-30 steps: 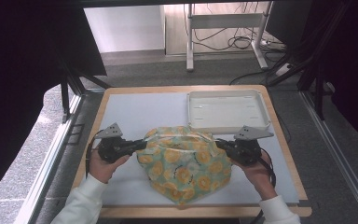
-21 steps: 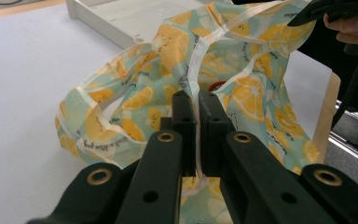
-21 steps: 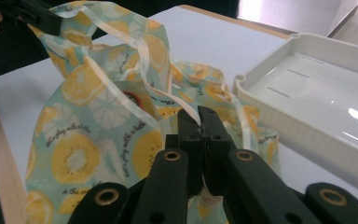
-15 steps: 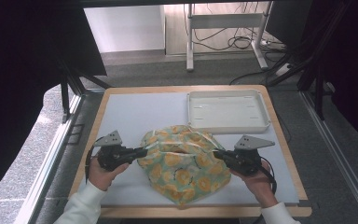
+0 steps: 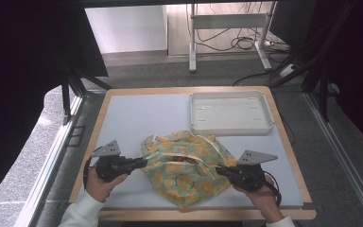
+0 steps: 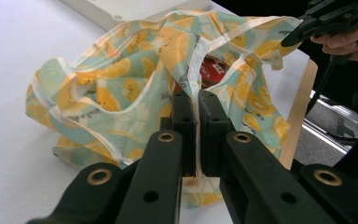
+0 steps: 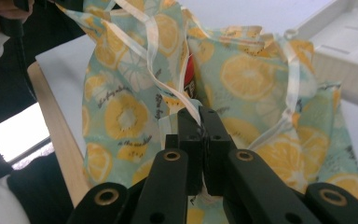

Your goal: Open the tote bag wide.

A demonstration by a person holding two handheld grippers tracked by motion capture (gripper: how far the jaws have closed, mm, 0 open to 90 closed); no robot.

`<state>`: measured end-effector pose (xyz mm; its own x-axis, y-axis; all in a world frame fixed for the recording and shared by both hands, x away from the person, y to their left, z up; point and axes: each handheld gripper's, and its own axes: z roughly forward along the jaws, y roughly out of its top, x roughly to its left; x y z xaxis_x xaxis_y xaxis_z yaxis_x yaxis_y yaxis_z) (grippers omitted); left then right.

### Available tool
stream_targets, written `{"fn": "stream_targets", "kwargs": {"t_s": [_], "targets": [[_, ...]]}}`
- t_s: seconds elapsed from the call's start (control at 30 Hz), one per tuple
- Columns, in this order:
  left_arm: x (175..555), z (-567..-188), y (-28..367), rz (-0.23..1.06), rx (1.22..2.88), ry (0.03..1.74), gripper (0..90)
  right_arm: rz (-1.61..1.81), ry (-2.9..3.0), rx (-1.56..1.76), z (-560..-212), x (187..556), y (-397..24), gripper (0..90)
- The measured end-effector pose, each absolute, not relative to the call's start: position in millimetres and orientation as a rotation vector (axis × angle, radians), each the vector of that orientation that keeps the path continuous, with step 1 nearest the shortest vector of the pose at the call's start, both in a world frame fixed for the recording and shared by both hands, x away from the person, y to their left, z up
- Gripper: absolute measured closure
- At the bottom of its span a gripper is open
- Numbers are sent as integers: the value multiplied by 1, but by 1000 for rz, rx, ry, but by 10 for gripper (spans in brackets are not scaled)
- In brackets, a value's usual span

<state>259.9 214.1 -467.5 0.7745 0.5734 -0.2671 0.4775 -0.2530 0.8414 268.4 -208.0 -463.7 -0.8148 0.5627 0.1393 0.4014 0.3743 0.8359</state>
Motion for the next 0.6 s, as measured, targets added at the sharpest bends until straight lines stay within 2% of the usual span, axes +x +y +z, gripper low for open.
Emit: {"fn": "stream_targets", "kwargs": {"t_s": [0.6], "targets": [[246, -481, 217, 89, 1925, 777, 873, 1420, 2555, 877, -485, 255, -219, 877]]}}
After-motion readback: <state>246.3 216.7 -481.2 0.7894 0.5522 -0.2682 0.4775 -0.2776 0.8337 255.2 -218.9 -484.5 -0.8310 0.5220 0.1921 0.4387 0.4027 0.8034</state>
